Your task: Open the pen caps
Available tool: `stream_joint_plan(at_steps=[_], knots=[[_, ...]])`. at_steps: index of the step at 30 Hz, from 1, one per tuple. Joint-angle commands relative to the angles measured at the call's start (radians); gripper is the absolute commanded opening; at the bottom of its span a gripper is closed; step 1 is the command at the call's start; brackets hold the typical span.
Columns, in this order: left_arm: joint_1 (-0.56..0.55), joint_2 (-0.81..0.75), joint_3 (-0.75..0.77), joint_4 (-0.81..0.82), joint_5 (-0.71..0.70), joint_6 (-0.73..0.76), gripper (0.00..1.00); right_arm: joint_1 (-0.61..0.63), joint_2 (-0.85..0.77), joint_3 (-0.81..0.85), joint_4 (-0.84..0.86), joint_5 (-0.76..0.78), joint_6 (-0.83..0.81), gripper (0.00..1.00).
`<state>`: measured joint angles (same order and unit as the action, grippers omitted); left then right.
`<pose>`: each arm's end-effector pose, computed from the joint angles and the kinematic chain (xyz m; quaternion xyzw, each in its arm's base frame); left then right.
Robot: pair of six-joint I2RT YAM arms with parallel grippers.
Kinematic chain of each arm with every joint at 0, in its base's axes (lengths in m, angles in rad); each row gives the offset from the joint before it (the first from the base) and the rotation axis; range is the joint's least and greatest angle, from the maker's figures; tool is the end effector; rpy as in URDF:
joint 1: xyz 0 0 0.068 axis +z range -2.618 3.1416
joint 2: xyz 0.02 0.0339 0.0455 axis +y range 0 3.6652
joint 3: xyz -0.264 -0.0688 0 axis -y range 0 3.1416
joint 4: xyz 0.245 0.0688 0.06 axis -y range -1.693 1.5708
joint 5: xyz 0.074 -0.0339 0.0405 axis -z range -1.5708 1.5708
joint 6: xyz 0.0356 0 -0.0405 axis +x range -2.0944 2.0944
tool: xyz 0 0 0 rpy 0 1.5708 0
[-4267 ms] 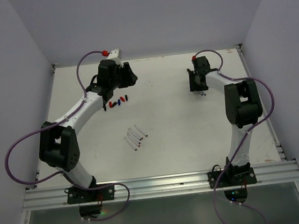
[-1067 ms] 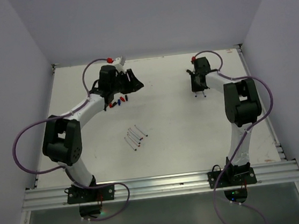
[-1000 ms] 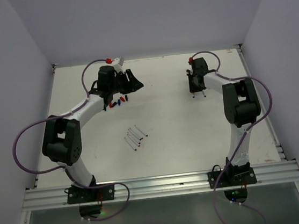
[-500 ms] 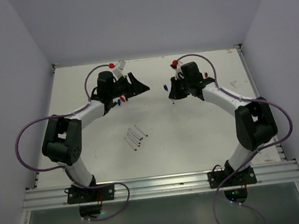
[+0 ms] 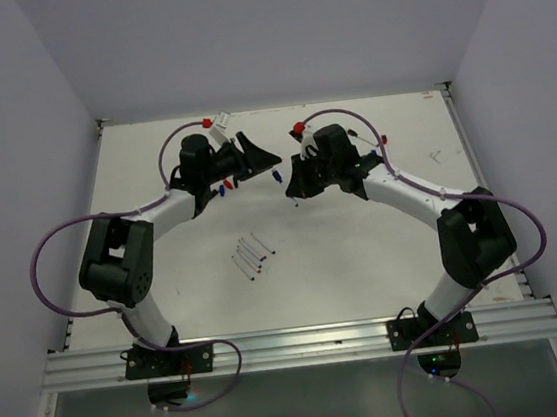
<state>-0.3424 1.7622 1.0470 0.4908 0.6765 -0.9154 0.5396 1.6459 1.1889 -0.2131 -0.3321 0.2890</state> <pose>0.3634 -0.1532 0.2347 -0.0100 0.7659 -0.5558 0.3230 0.3119 0.2003 0.2556 -0.1823 0.8720 0.3090 0.3331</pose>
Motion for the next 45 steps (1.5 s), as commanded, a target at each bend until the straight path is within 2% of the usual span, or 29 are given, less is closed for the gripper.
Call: stream_joint_plan(at_steps=[1, 5, 9, 18, 29, 30, 33, 45], knots=[[0.005, -0.009, -0.007, -0.003, -0.018, -0.005, 0.6, 0.005, -0.049, 0.034, 0.024, -0.005, 0.012, 0.0], [0.005, -0.043, 0.002, -0.084, -0.1, 0.047, 0.61, 0.01, -0.055, 0.046, 0.006, 0.008, 0.004, 0.0], [0.003, -0.032, 0.019, -0.127, -0.107, 0.061, 0.61, 0.019, -0.058, 0.06, 0.004, 0.016, 0.004, 0.0], [0.002, -0.009, 0.024, -0.083, -0.066, 0.02, 0.6, 0.025, -0.009, 0.126, -0.003, 0.021, -0.001, 0.0], [0.002, -0.017, 0.001, -0.037, -0.068, -0.016, 0.51, 0.03, 0.026, 0.124, 0.004, 0.051, -0.007, 0.0], [0.002, -0.017, 0.001, -0.034, -0.068, -0.017, 0.47, 0.033, 0.028, 0.123, 0.007, 0.053, -0.007, 0.0], [0.002, -0.015, 0.002, -0.023, -0.054, -0.031, 0.44, 0.033, 0.04, 0.132, 0.006, 0.067, -0.011, 0.0], [0.002, -0.012, 0.001, -0.015, -0.038, -0.039, 0.45, 0.043, 0.075, 0.147, 0.034, 0.084, -0.004, 0.0]])
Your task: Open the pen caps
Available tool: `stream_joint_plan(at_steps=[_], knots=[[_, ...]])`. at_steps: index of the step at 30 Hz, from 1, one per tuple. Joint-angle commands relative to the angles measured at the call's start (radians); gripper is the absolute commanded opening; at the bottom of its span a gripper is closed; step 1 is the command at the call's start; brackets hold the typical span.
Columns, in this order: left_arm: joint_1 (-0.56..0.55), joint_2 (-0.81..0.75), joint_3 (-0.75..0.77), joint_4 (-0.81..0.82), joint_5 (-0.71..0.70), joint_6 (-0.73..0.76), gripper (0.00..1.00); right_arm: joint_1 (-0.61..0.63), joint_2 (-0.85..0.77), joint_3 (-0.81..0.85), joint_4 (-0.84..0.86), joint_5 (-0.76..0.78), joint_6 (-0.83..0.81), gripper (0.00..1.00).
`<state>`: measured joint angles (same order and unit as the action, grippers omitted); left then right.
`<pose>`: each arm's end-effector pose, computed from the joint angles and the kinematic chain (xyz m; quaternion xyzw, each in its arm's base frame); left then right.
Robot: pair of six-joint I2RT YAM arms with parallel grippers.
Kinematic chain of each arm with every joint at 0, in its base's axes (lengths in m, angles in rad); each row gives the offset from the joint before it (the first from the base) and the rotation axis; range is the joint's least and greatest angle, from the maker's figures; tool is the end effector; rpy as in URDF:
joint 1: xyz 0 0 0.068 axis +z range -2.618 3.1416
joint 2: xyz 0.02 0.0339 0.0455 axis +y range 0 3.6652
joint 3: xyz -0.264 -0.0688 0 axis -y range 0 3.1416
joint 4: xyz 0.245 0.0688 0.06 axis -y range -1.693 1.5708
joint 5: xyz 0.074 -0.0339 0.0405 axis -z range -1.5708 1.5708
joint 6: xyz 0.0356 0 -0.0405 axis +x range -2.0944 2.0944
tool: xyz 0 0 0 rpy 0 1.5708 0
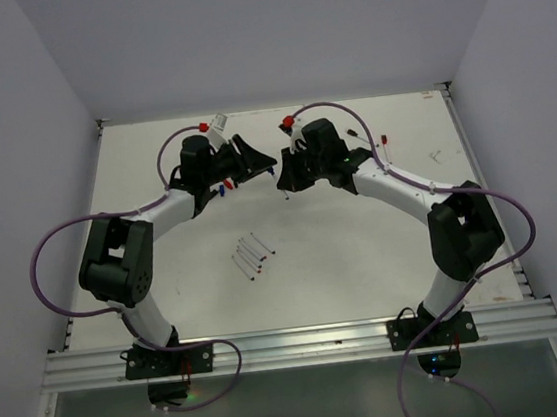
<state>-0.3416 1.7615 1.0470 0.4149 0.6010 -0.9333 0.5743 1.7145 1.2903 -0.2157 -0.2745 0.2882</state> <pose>0.3637 -0.1507 0.2270 -0.0560 0.7865 -0.5289 0.3139 0.3244 0.2214 0.2640 -0.1870 0.8674 0.2969 0.3528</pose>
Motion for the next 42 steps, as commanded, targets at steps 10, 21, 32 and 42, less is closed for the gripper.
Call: stream_joint_plan(at_steps=[10, 21, 32, 42], knots=[[0.001, 0.007, -0.008, 0.093, 0.068, -0.036, 0.41, 0.01, -0.006, 0.052, 0.041, 0.046, 0.005, 0.0], [0.001, 0.021, -0.01, 0.101, 0.079, -0.025, 0.43, 0.01, -0.03, 0.047, 0.038, 0.05, 0.008, 0.0], [0.001, 0.021, -0.007, 0.108, 0.077, -0.024, 0.12, 0.01, -0.024, 0.058, 0.035, 0.043, 0.009, 0.0], [0.019, 0.003, -0.034, 0.188, 0.152, -0.045, 0.0, 0.001, -0.046, 0.037, 0.001, -0.018, -0.044, 0.6]])
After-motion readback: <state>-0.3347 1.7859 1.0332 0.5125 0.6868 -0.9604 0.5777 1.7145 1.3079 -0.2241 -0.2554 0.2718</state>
